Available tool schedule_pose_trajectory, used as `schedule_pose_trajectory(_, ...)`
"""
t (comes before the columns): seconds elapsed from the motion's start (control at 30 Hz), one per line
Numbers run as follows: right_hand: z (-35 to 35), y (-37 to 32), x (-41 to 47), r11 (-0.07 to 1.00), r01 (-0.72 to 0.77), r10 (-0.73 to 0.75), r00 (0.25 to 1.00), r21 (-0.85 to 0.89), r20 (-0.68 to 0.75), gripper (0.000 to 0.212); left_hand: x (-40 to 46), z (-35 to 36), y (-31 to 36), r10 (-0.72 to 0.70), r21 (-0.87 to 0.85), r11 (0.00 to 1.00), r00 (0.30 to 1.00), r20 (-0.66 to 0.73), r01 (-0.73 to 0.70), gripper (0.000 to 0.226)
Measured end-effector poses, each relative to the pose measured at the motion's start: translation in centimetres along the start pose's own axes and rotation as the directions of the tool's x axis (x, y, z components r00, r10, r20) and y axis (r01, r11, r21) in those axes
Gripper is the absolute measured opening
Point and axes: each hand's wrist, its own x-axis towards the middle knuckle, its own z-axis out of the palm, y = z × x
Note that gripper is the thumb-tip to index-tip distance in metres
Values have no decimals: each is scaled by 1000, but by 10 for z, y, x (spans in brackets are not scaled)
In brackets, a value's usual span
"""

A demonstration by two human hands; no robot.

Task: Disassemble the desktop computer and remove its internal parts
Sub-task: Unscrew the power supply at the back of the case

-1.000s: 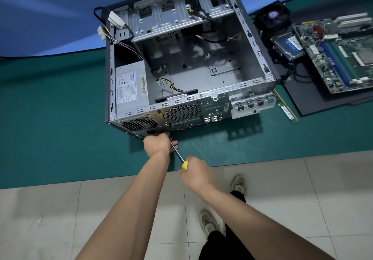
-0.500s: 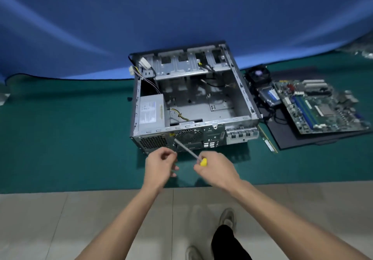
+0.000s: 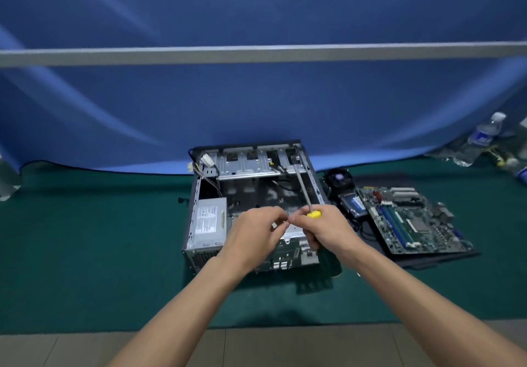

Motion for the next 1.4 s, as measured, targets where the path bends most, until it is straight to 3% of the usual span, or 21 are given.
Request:
schedule_pose_trajectory(0.2, -52, 12, 33, 994, -81, 78, 996, 80, 31, 15, 49, 35, 12, 64, 126, 990, 997, 39, -69, 17)
schedule_pose_trajectory(0.37, -98, 44, 67, 987, -148, 150, 988, 65, -21, 13, 88, 85, 12, -183, 106, 979, 980, 82, 174, 21)
schedule_pose_trajectory(0.57, -138, 92, 112, 967, -255, 255, 959, 17, -125, 12, 100, 135, -17, -592, 161, 804, 795, 133, 572, 19)
schedule_pose_trajectory(0.7, -142, 120, 148, 942, -317, 298, 942, -115, -151, 16, 92, 149, -32, -739, 175, 672, 669, 85, 720, 19)
schedule_pose_trajectory(0.9, -123, 146, 206, 833, -381, 352, 924, -402, -148, 34, 91, 160, -33, -771, 247, 612, 636, -25, 751, 22)
schedule_pose_trajectory(1.1, -101, 166, 241, 789, -520, 489, 854, -327, -178, 20, 90, 164, -35, -791, 219, 583, 608, -65, 782, 22)
schedule_pose_trajectory(1.23, -96, 177, 248, 738, -509, 462, 860, -443, -218, 18, 90, 166, -37, -793, 222, 579, 606, -72, 784, 21)
schedule_pose_trajectory(1.4, -95, 184, 250, 721, -510, 469, 857, -468, -211, 20, 90, 167, -37, -796, 210, 572, 598, -89, 793, 20)
